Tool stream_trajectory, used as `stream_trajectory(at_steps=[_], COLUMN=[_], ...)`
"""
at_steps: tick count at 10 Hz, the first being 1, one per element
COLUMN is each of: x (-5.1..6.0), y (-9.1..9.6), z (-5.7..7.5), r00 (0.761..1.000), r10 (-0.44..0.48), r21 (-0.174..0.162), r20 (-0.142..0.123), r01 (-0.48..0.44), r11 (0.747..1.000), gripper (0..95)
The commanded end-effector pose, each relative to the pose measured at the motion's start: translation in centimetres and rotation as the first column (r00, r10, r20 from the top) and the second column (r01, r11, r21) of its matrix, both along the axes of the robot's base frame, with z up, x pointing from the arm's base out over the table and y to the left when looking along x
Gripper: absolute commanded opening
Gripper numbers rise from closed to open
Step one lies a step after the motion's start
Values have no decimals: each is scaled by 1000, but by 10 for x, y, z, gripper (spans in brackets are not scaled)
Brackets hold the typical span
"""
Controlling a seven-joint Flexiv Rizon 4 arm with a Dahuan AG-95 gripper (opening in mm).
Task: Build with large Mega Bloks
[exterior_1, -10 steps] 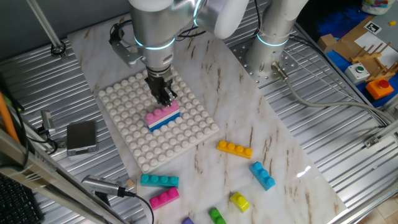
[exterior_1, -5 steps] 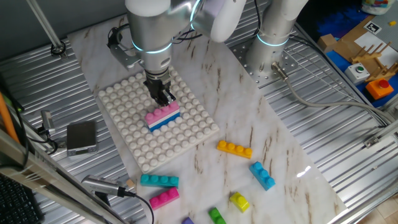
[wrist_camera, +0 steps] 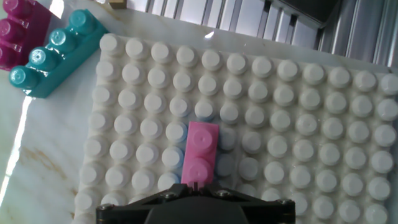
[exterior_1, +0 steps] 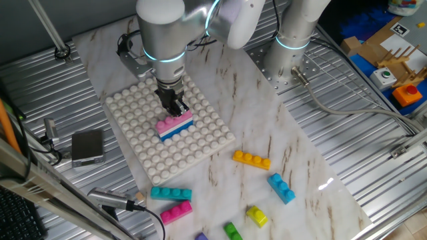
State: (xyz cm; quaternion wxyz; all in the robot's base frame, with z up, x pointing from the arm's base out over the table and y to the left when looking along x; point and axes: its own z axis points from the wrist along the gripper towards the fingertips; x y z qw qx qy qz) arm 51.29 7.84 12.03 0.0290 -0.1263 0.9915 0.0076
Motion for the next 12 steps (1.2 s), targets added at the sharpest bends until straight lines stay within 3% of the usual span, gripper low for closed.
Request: stream_trajectory(at_steps=[1, 5, 10, 12], x=[-2, -2, -5, 2], y=[0, 0, 4, 7], z=[-4, -6, 36, 38], r00=[1000, 1000, 1000, 1000], r10=[1, 4, -8, -8], r21=[0, 0, -1, 3], r20=[-2, 4, -26, -27], r01=[-1, -4, 8, 8], r11=[1000, 1000, 1000, 1000], gripper=[0, 0, 0, 0])
